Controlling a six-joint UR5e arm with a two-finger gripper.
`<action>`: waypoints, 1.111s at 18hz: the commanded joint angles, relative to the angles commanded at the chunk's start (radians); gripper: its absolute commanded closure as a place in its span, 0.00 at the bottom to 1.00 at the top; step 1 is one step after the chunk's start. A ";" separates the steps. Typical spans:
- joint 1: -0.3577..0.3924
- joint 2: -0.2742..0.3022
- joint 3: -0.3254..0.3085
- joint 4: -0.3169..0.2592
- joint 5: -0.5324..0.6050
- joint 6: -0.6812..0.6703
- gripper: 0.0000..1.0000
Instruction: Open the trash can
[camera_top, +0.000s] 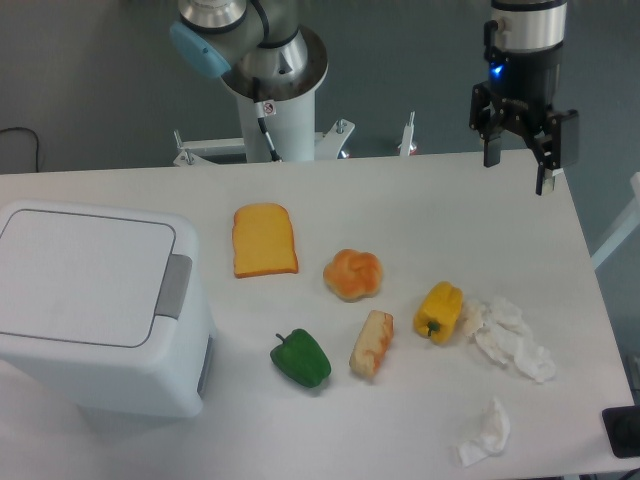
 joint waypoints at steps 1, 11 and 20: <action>0.000 0.000 0.000 0.000 0.000 0.000 0.00; -0.012 0.003 0.003 0.000 -0.040 -0.078 0.00; -0.055 0.006 0.017 0.000 -0.077 -0.334 0.00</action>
